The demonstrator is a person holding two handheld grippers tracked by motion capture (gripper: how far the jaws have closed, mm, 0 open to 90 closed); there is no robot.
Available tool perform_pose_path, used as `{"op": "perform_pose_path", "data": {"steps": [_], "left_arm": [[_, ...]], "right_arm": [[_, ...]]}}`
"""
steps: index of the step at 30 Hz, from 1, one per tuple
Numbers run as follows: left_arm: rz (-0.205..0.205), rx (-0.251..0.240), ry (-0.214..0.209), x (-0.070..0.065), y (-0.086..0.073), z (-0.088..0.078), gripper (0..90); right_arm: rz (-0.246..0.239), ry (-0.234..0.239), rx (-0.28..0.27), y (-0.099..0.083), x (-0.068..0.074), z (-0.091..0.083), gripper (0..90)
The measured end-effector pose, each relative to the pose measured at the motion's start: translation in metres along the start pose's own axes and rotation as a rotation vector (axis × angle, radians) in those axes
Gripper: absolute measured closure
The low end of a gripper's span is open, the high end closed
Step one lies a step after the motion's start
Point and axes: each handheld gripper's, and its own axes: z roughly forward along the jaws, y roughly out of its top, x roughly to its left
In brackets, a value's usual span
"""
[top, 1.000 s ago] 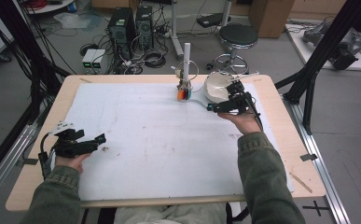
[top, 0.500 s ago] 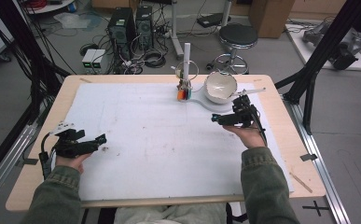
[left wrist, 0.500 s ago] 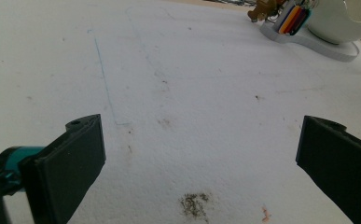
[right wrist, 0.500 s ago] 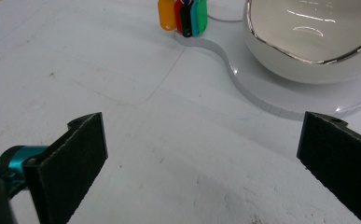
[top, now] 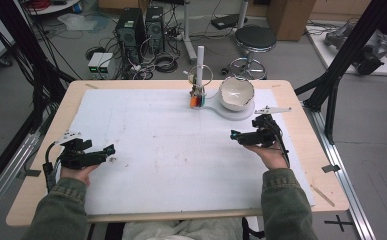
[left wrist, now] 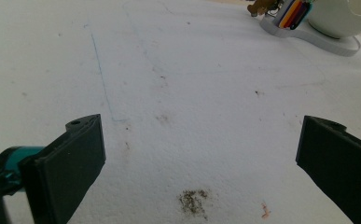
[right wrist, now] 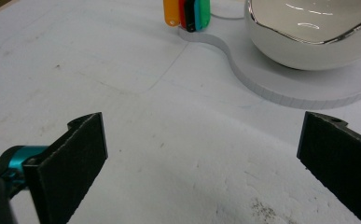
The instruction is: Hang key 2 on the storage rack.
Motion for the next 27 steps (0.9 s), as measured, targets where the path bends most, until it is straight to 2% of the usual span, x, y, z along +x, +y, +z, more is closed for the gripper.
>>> {"op": "perform_pose_path", "data": {"steps": [8, 17, 27], "left_arm": [[-0.003, 0.012, -0.001, 0.0, -0.001, 0.001, 1.7], [-0.003, 0.015, 0.001, 0.0, -0.001, 0.002, 1.7], [-0.007, 0.017, 0.001, 0.0, 0.0, 0.001, 1.8]], "right_arm": [[0.014, 0.001, -0.029, -0.016, -0.004, -0.006, 0.7], [0.03, -0.021, -0.068, -0.033, -0.01, -0.01, 0.7], [-0.008, -0.027, -0.145, -0.046, -0.008, -0.017, 0.7]]}}
